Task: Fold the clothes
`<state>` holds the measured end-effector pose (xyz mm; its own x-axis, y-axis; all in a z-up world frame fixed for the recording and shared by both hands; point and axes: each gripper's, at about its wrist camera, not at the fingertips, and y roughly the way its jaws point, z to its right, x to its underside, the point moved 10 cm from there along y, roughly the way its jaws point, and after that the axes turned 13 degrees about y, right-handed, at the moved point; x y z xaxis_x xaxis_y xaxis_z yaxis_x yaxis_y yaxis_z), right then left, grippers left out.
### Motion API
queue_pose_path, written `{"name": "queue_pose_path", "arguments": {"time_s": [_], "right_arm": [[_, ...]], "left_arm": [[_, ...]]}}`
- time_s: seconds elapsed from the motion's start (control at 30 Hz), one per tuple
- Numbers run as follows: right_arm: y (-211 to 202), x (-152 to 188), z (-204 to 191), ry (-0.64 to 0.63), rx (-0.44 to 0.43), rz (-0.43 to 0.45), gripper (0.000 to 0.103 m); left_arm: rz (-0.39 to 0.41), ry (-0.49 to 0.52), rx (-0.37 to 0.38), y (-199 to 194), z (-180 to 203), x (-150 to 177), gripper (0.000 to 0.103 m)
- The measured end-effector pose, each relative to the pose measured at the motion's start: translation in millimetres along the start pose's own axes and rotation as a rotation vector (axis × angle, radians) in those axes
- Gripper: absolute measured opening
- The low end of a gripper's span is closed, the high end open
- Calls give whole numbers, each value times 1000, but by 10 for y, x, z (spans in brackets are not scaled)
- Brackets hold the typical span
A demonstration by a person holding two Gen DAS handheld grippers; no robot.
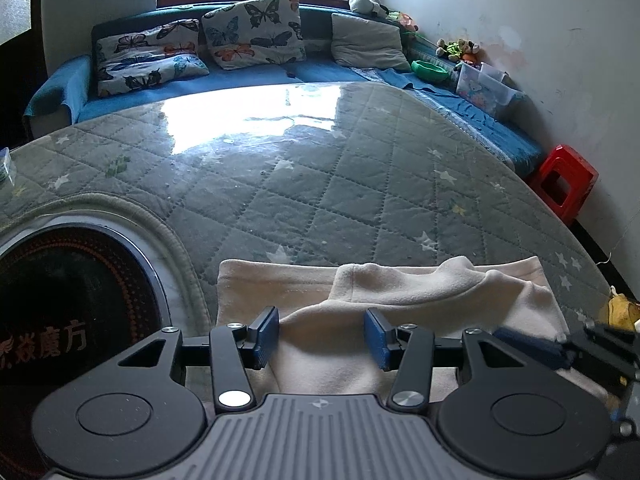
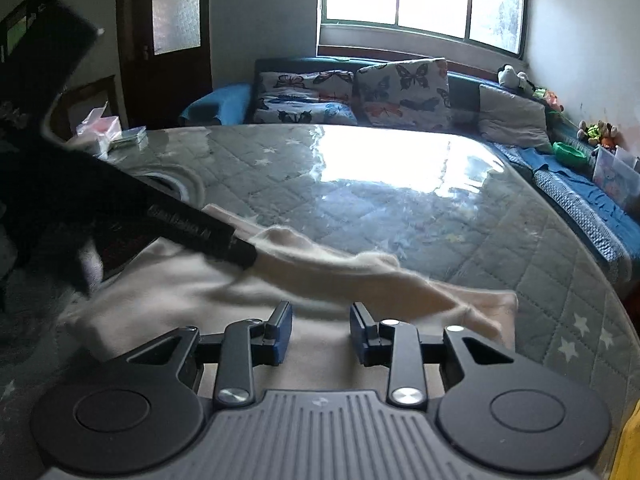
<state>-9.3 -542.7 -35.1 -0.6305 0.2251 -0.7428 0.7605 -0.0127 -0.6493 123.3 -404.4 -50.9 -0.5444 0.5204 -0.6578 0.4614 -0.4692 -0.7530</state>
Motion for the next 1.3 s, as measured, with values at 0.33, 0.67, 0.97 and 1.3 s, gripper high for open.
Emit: {"name": "queue_pose_path", "arguments": {"time_s": [0.33, 0.67, 0.97, 1.3], "right_arm": [[-351, 226, 180, 22, 28, 6, 41], [-559, 356, 410, 111, 65, 47, 42], [-691, 359, 320, 105, 51, 89, 40], [-613, 467, 318, 87, 57, 53, 38]], "left_arm": [[28, 36, 6, -332, 20, 202, 55], [66, 133, -65, -594, 146, 506, 63], [85, 96, -100, -697, 24, 656, 63], [46, -6, -113, -645, -170, 809, 67]]}}
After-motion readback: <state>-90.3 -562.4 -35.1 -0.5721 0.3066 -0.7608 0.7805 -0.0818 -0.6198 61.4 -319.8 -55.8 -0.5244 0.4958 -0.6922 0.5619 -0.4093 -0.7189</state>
